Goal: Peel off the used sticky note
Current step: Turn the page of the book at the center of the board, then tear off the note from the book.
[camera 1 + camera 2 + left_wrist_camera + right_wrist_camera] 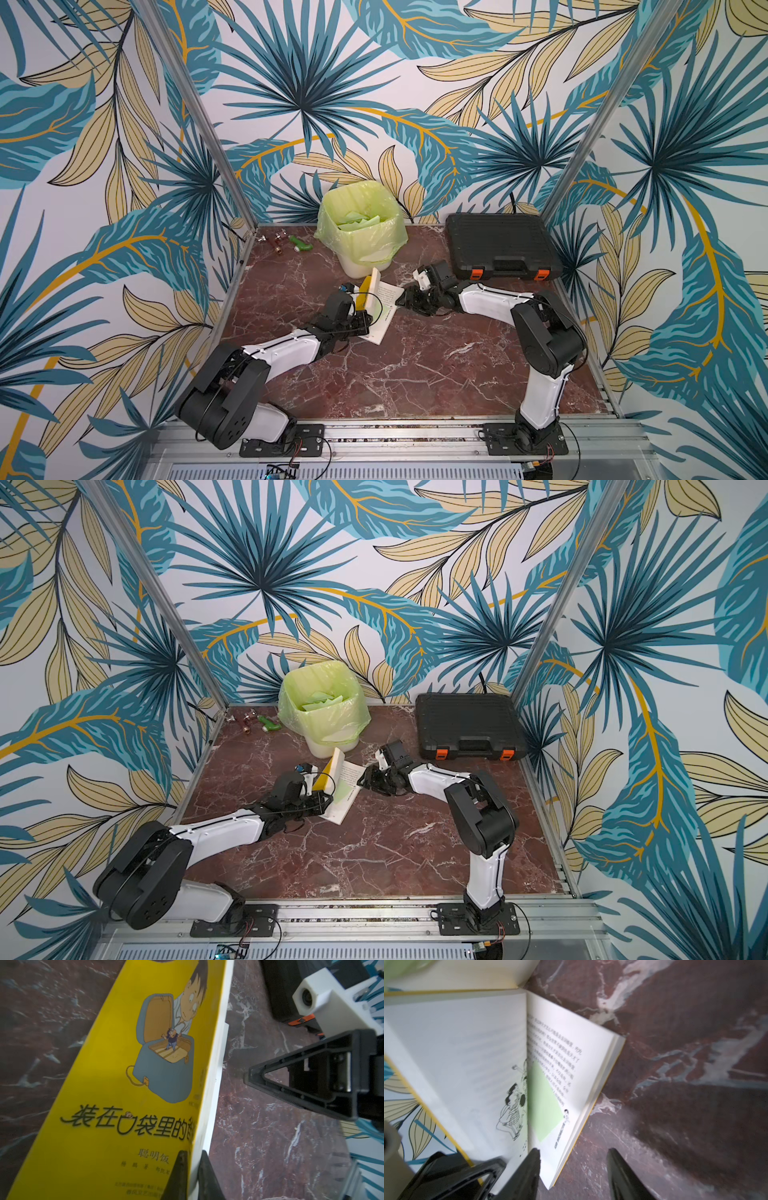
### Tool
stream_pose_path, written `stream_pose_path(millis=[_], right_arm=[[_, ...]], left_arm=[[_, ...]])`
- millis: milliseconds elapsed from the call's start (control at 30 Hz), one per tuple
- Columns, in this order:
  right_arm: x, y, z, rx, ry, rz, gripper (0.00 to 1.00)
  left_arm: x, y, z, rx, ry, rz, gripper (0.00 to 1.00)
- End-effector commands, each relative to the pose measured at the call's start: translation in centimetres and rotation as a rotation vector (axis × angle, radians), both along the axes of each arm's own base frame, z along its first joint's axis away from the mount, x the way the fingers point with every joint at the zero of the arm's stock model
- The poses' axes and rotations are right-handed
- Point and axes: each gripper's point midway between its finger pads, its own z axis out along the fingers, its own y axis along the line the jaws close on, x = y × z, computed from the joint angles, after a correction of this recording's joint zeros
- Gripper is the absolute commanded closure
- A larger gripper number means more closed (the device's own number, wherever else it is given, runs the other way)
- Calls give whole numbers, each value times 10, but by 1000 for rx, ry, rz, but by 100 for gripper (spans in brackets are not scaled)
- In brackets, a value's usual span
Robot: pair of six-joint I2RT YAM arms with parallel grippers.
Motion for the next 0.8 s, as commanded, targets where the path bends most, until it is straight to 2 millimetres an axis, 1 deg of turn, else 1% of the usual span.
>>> stream_pose_path(millis=[0,100,267,467,567,767], right_arm=[[-4,17,13,70,-43,53,56],[-7,24,5,49,-16,73,57],[-4,32,-7,36,29,69,54],[-2,34,-23,-16,87,33,54],[-4,36,-32,-37,116,24,54],[4,40,-41,-34,138,-13,53]], left_arm=[[1,-18,11,-189,39,-32,100],[4,-19,9,-227,57,-31,100],[7,-21,10,-282,76,-33,100],[6,-20,7,-282,82,-34,100],[5,-20,8,-292,83,-35,100],[3,-19,10,-311,85,-32,100]])
